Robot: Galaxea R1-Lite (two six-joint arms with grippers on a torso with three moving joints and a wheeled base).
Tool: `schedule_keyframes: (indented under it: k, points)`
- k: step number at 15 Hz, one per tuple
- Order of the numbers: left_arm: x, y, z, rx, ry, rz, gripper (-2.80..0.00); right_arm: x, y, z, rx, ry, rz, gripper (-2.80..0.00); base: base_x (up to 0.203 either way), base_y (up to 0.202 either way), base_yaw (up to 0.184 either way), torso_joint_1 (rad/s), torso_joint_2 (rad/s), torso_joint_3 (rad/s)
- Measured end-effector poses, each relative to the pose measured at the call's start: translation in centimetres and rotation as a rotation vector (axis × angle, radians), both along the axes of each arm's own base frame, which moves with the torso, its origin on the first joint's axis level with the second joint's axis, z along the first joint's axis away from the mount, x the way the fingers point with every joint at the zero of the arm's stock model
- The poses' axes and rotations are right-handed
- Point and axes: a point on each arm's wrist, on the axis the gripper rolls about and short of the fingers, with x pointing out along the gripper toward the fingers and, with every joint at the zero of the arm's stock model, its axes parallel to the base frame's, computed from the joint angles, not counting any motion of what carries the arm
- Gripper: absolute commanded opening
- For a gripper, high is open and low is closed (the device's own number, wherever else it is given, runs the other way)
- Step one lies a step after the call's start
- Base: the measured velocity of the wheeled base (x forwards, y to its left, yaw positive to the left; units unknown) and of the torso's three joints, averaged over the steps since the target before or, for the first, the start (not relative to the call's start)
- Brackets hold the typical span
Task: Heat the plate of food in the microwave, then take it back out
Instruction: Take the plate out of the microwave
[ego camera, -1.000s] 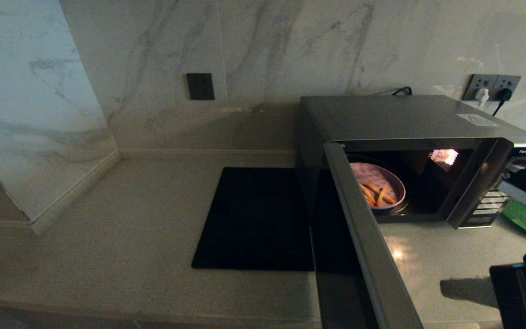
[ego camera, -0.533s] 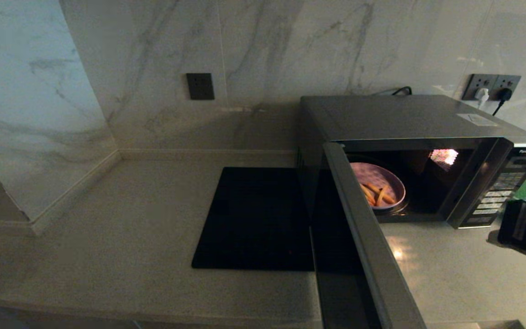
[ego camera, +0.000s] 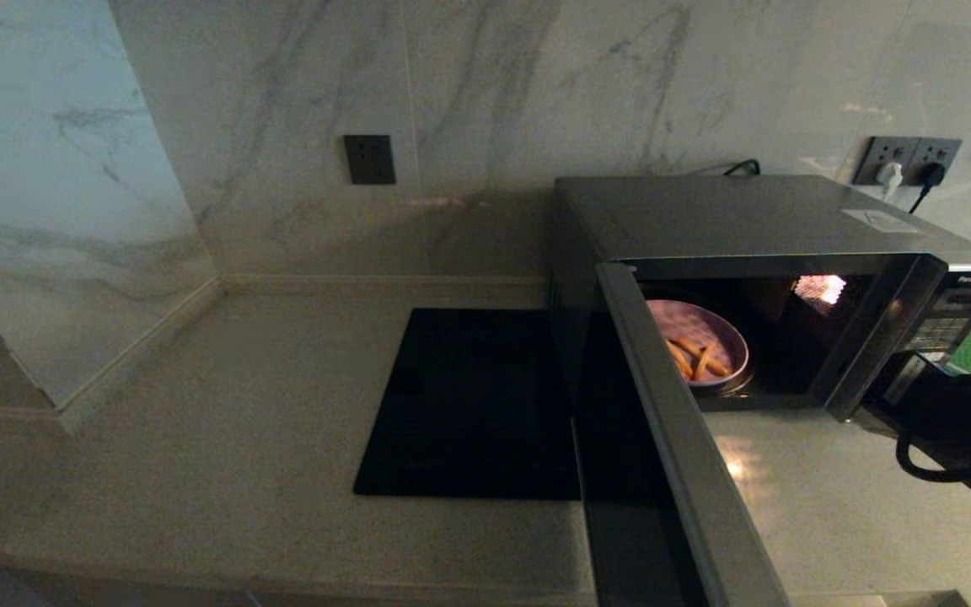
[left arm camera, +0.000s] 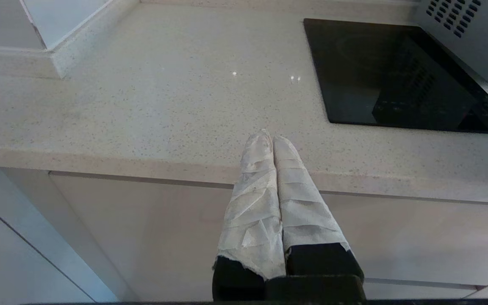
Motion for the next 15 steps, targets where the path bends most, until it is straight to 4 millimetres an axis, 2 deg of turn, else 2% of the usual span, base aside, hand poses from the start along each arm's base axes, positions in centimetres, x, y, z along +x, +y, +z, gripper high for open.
schedule_keyframes:
  k: [4, 12, 13, 15]
  points:
    - [0.0, 0.0, 0.0, 0.0, 0.0, 0.001, -2.8, 2.4, 0.4, -1.2, 0.062, 0.015, -0.065, -2.8, 0.0, 0.0, 0.0, 0.0, 0.0, 0.0]
    - [0.0, 0.0, 0.0, 0.0, 0.0, -0.001, -2.8, 5.0, 0.1, -2.0, 0.1, 0.009, -0.063, -2.8, 0.0, 0.0, 0.0, 0.0, 0.0, 0.0]
    - [0.0, 0.0, 0.0, 0.0, 0.0, 0.0, -2.8, 5.4, 0.1, -2.4, 0.095, 0.023, -0.068, 0.0, 0.0, 0.0, 0.0, 0.0, 0.0, 0.0]
    - [0.0, 0.0, 0.0, 0.0, 0.0, 0.001, -2.8, 6.0, 0.1, -2.9, 0.089, 0.03, -0.067, 0.0, 0.0, 0.0, 0.0, 0.0, 0.0, 0.0]
